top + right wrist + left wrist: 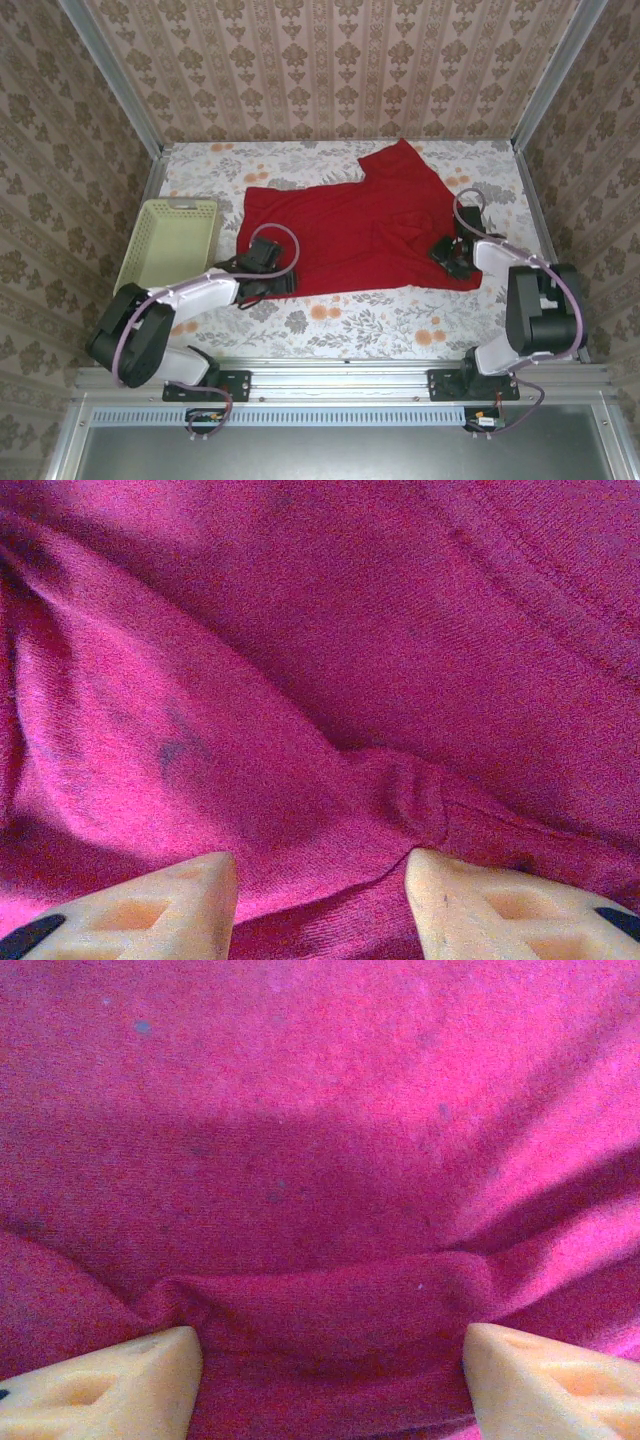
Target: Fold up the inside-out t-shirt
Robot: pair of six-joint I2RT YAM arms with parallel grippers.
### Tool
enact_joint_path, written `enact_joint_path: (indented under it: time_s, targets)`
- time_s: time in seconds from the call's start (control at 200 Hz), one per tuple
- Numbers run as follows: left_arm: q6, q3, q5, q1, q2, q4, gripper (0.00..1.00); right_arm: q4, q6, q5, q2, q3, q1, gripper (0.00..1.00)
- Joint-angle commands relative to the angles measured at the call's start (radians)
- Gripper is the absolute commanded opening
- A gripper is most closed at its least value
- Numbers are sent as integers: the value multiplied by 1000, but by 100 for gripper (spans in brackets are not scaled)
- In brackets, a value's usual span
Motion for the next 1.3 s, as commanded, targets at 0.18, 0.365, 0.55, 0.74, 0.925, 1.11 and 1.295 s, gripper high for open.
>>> enact_joint_path:
  time_s: [0.18,0.365,0.55,0.74,0.925,1.11,1.295]
  targets:
    - [-216,-114,-68,-205,-173,-235,71,-208,86,123,-281,-188,-31,53]
    - [-126,35,-125,-178,-296,-304,73,-320,25,170,-452,-92,-90,53]
    - [65,354,-139,51,-123,-328,75,-304,-72,132,-401,122,-88,55]
    - [147,619,-154,242,199,-322,76,-227,-133,41,-254,275,-79,59]
    - [167,814,-143,328,455,-328,76,-163,-187,-8,-60,422,-55,61]
    - [167,957,-105,369,636,-342,72,-143,-250,-26,109,555,-36,61]
    - [165,1054,-115,373,753,-388,69,-136,-295,-27,261,695,-34,61]
